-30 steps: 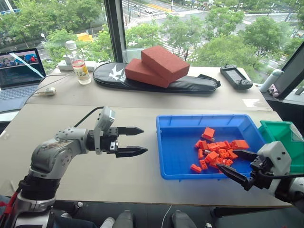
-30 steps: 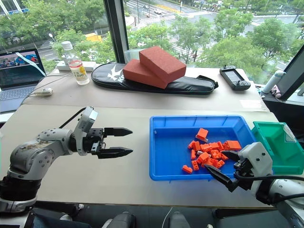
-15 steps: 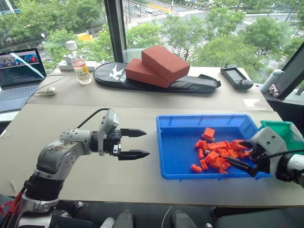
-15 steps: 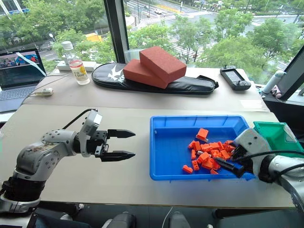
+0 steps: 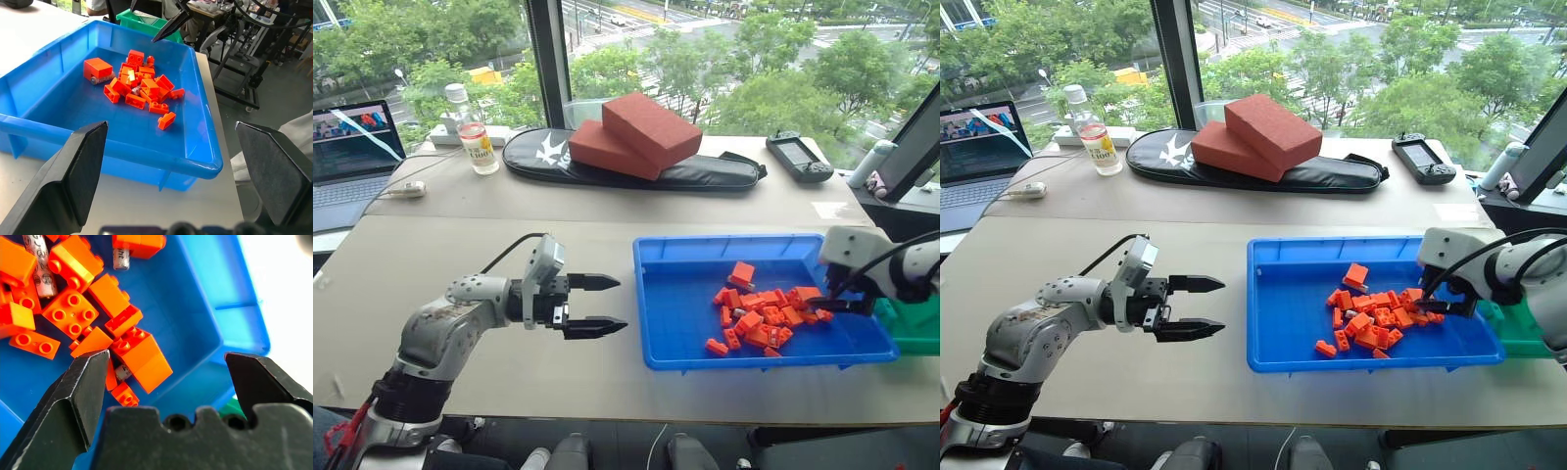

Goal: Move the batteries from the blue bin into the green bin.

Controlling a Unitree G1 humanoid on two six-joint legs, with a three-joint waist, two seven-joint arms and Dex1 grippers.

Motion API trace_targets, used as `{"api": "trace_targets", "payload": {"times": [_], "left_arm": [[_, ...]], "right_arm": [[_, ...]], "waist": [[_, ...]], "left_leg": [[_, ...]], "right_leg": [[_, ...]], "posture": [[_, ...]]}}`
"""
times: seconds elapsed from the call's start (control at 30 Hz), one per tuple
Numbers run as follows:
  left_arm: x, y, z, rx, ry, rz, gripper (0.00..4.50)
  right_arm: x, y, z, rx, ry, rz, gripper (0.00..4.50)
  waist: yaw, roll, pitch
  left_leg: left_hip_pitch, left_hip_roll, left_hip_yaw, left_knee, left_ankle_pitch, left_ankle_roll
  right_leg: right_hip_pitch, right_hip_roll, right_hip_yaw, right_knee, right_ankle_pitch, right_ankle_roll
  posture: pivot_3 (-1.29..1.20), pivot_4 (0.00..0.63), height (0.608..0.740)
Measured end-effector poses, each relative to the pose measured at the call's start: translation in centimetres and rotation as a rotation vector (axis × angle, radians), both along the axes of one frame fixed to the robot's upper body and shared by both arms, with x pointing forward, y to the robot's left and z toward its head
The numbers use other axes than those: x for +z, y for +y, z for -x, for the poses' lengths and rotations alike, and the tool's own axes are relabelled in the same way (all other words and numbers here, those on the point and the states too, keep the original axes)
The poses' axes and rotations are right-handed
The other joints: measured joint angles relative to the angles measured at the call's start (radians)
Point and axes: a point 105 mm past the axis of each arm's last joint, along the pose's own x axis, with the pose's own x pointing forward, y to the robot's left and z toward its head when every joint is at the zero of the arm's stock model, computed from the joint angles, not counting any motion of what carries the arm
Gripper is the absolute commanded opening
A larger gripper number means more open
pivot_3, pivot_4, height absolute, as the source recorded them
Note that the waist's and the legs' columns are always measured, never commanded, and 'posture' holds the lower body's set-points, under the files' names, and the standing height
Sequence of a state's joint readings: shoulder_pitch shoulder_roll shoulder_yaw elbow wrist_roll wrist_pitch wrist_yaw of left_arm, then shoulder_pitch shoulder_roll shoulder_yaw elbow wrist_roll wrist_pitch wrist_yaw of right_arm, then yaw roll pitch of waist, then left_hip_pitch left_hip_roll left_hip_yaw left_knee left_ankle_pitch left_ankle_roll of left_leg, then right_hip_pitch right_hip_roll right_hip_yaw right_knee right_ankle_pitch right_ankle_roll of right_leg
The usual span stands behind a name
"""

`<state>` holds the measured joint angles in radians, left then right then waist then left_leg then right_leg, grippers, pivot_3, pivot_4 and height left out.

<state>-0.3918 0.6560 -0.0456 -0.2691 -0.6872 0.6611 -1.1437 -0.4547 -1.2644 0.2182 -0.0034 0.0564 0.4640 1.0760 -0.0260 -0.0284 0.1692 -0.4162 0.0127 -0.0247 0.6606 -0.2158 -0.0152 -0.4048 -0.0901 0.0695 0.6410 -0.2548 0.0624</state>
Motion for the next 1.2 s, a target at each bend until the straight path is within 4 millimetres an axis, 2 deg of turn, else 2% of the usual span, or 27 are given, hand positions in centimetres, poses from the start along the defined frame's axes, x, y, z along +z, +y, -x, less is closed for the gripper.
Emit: {"api": "trace_targets", "payload": {"times": [0.1, 0.43, 0.53, 0.7, 0.77, 1.1, 1.2], "left_arm": [[0.0, 0.0, 0.2, 0.006, 0.007, 0.002, 4.5], [-0.2, 0.0, 0.9, 0.031, 0.043, 0.015, 4.5], [-0.1, 0.0, 1.0, 0.033, 0.042, 0.014, 4.5], [-0.4, 0.1, 1.3, 0.045, 0.052, 0.005, 4.5], [-0.3, 0.0, 1.3, 0.046, 0.051, 0.003, 4.5], [-0.1, 0.1, 1.2, 0.056, 0.052, 0.011, 4.5], [0.1, 0.1, 1.2, 0.055, 0.046, 0.011, 4.5]], "right_arm": [[-1.5, -0.8, -0.2, 0.014, 0.058, 0.042, 4.42], [-1.3, -1.9, -1.9, 0.035, 0.054, 0.084, 4.42], [-1.5, -1.8, -2.1, 0.037, 0.06, 0.083, 3.73], [-2.2, -1.9, -2.2, 0.042, 0.084, 0.086, 1.99], [-2.2, -1.8, -2.1, 0.049, 0.095, 0.083, 1.52], [-2.1, -1.4, -1.8, 0.073, 0.11, 0.087, 1.52], [-1.3, -1.1, -1.4, 0.08, 0.092, 0.092, 1.52]], "waist": [[0.003, 0.001, 0.0], [-0.004, 0.001, 0.0], [-0.004, 0.001, 0.0], [-0.004, 0.001, 0.0], [-0.004, 0.001, 0.0], [-0.004, 0.001, 0.0], [-0.003, 0.001, 0.001]], "left_leg": [[0.0, 0.0, 0.0, 0.0, 0.0, 0.0], [0.001, 0.0, 0.0, 0.0, 0.0, 0.0], [0.001, 0.0, 0.0, 0.0, 0.0, 0.0], [0.001, 0.0, 0.0, 0.0, 0.0, 0.0], [0.001, 0.0, 0.0, 0.0, 0.0, 0.0], [0.001, 0.0, -0.001, 0.0, 0.0, 0.0], [0.001, 0.0, 0.0, 0.0, 0.0, 0.0]], "right_leg": [[0.0, 0.0, 0.0, 0.0, 0.0, 0.0], [0.0, 0.0, 0.0, 0.001, 0.0, 0.0], [0.0, 0.0, 0.0, 0.001, 0.0, 0.0], [0.0, 0.0, 0.0, 0.001, 0.0, 0.0], [0.0, 0.0, 0.0, 0.001, 0.0, 0.0], [0.0, 0.0, 0.0, 0.001, 0.0, 0.0], [0.0, 0.0, 0.0, 0.001, 0.0, 0.0]], "posture": [[0.0, 0.15, 0.74], [0.0, 0.15, 0.74], [0.0, 0.15, 0.74], [0.0, 0.15, 0.74], [0.0, 0.15, 0.74], [0.0, 0.15, 0.74], [0.0, 0.15, 0.74]]}}
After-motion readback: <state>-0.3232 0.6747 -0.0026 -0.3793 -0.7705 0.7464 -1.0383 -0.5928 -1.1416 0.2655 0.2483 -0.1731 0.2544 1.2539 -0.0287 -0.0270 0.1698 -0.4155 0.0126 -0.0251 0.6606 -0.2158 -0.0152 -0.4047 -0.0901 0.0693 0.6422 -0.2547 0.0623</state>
